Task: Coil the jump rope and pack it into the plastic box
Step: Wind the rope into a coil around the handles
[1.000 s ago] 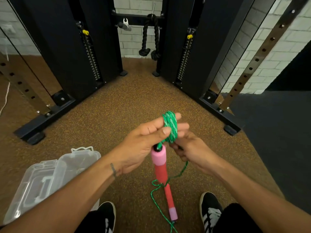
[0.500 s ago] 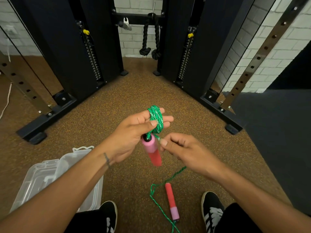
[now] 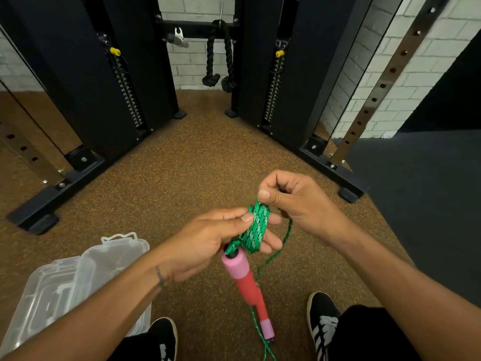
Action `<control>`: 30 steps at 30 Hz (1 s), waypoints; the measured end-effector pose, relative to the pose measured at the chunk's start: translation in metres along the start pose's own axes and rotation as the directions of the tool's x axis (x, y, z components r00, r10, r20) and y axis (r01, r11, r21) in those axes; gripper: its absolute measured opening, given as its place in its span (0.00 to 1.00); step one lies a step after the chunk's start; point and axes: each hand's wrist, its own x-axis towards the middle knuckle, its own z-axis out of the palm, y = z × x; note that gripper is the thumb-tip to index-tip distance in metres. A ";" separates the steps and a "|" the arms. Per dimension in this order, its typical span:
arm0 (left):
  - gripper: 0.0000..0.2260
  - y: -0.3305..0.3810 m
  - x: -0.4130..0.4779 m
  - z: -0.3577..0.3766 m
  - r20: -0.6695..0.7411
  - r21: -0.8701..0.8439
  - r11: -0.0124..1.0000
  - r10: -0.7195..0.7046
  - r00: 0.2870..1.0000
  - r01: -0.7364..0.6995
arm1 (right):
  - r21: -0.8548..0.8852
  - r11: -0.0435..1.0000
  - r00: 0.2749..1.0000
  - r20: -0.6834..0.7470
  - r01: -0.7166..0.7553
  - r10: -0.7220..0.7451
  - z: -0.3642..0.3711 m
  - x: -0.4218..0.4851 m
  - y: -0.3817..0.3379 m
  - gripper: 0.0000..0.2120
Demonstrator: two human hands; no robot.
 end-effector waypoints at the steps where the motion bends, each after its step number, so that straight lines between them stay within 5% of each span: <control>1: 0.17 0.000 0.000 0.000 0.016 -0.008 1.000 0.004 1.000 -0.004 | 0.033 0.999 1.000 0.001 -0.024 0.024 0.002 0.001 0.003 0.09; 6: 0.17 0.004 0.002 -0.005 -0.096 -0.151 0.982 0.096 0.991 -0.110 | 0.203 0.952 0.972 0.102 -0.228 0.211 0.015 0.000 0.019 0.12; 11: 0.17 0.014 0.004 -0.013 -0.207 -0.180 0.956 0.194 0.959 -0.232 | 0.081 0.932 0.926 0.174 -0.354 0.336 0.029 -0.005 0.024 0.09; 16: 0.20 0.014 0.007 -0.023 -0.251 -0.034 0.972 0.217 0.943 -0.232 | -0.225 0.954 0.948 0.204 -0.199 0.246 0.035 -0.008 0.017 0.08; 30: 0.18 0.006 0.011 -0.025 -0.252 0.117 0.991 0.090 0.964 -0.062 | -0.046 0.989 0.986 0.084 -0.139 0.143 0.025 -0.009 0.012 0.09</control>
